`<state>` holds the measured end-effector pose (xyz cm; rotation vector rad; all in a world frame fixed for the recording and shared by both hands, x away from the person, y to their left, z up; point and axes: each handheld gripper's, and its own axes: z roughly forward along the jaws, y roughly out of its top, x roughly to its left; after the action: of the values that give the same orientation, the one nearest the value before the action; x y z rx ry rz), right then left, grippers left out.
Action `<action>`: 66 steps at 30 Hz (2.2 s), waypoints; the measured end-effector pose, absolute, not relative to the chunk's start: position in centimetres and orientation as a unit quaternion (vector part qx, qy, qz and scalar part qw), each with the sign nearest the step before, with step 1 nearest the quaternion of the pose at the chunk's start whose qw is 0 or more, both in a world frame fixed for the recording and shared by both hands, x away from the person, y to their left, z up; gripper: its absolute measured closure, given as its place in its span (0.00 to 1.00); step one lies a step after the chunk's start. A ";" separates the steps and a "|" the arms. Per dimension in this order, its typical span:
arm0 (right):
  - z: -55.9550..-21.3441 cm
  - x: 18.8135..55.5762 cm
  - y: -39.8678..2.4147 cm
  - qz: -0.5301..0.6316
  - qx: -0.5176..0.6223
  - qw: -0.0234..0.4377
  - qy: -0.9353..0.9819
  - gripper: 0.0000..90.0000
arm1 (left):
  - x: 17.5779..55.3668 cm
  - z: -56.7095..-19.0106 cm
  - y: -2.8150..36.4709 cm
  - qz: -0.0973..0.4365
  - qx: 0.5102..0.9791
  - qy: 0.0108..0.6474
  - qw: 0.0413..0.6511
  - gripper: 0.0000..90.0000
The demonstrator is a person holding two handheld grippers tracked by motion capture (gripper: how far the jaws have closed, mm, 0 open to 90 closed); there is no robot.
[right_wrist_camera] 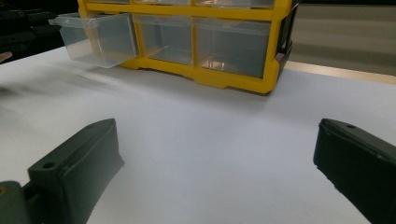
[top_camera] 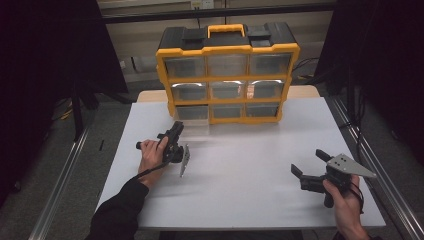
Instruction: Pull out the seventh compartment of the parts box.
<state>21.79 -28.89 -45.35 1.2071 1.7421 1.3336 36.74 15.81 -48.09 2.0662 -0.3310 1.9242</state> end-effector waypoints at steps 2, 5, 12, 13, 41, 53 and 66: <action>-45.4 21.8 -28.9 0.505 0.458 0.314 0.661 0.00 | 36.7 -48.0 15.8 0.672 0.716 -0.117 0.148 0.88; -45.3 21.8 -28.9 0.506 0.456 0.313 0.662 0.00 | 36.6 -48.1 15.7 0.670 0.717 -0.114 0.156 0.88; -45.3 21.8 -28.9 0.506 0.457 0.313 0.662 0.00 | 36.5 -48.1 15.7 0.673 0.714 -0.113 0.160 0.88; -45.3 21.8 -28.9 0.506 0.457 0.313 0.661 0.00 | 36.5 -48.1 15.7 0.672 0.714 -0.113 0.161 0.88; -45.4 21.8 -28.8 0.506 0.459 0.311 0.661 0.00 | 35.4 -48.0 15.8 0.652 0.734 -0.112 0.151 0.87; -45.4 21.8 -28.8 0.506 0.457 0.310 0.662 0.00 | 35.4 -48.0 15.8 0.651 0.734 -0.108 0.158 0.85; -45.4 21.8 -28.8 0.506 0.455 0.311 0.663 0.00 | 35.5 -48.4 15.4 0.626 0.749 -0.065 0.207 0.69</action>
<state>21.78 -28.81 -45.36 1.2018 1.7509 1.3344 35.54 15.44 -48.38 2.0862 -0.1821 1.7445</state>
